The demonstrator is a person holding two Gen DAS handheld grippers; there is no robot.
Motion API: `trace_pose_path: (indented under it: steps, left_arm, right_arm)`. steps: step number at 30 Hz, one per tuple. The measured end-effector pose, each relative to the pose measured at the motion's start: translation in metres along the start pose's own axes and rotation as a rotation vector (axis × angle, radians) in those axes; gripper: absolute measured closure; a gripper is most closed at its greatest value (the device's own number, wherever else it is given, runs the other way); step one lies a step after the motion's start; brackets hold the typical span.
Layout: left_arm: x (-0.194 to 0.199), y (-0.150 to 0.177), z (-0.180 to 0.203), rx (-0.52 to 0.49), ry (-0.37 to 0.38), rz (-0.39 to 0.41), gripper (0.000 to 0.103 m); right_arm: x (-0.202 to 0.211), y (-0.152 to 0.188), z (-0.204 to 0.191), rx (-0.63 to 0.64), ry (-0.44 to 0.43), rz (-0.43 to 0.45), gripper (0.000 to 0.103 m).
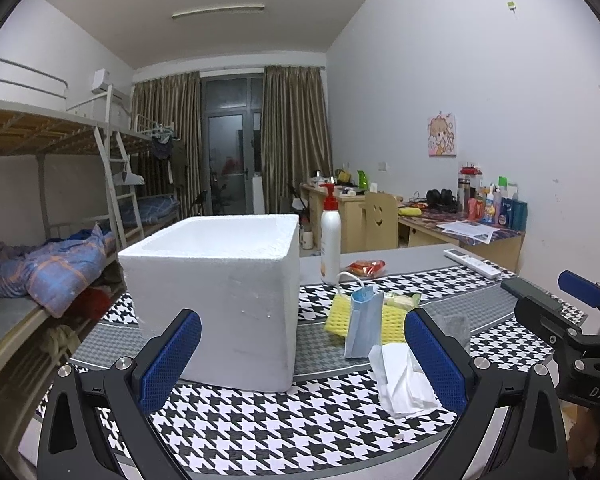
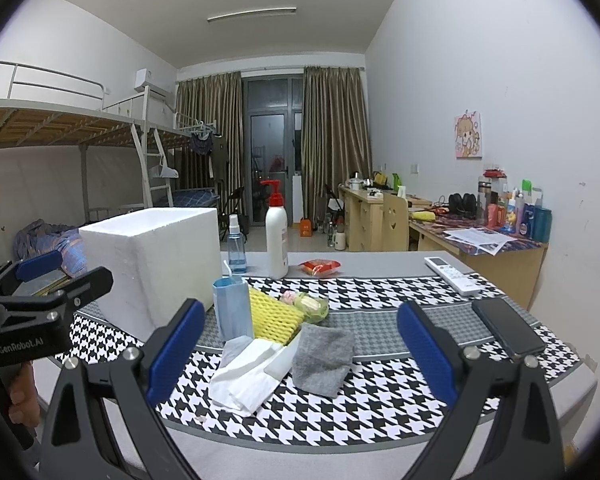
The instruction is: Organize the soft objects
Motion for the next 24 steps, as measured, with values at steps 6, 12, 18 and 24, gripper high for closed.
trace_pose_path:
  steps: [6, 12, 18, 24]
  left_arm:
    - [-0.011, 0.003, 0.008, -0.024, 0.031, -0.031, 0.001]
    - [-0.024, 0.005, 0.014, -0.039, 0.054, -0.068, 0.001]
    - [-0.042, 0.012, 0.023, -0.049, 0.091, -0.139, 0.001]
    - [-0.06, 0.019, 0.032, -0.06, 0.108, -0.195, 0.001]
  right_arm:
    - [-0.008, -0.001, 0.005, -0.006, 0.002, -0.02, 0.004]
    - [-0.021, 0.002, 0.015, -0.023, 0.01, -0.066, 0.004]
    - [-0.033, 0.006, 0.021, -0.03, 0.015, -0.105, 0.004]
    - [-0.044, 0.011, 0.027, -0.026, 0.02, -0.141, 0.004]
Point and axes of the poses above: each gripper's, at about its wrist camera, not at the fingertips, and x roughly against the way its jaws point, z to its right, y to its underside, the point moved 5 cm from there along -x, roughly the way its jaws point, and after that the axes turned 11 degrees about -z, right-handed, at the moved point
